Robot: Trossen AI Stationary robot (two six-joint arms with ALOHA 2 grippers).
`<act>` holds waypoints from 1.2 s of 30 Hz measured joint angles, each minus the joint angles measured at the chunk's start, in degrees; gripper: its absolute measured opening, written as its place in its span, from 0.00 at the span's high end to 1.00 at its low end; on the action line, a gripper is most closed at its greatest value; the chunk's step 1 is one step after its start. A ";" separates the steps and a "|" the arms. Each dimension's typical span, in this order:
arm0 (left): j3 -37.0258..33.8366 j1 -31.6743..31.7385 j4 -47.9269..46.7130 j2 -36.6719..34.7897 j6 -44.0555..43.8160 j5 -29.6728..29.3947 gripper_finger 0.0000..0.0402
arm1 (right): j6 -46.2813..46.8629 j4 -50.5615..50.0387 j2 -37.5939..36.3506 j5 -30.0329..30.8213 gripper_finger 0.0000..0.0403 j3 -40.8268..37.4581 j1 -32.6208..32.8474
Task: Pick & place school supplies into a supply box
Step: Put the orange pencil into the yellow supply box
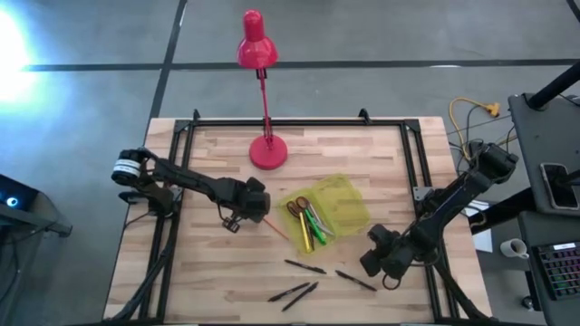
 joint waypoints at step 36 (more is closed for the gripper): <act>-9.48 -2.81 23.05 -3.89 -3.67 10.42 0.88 | -36.02 2.35 29.05 -0.57 0.68 39.82 -25.83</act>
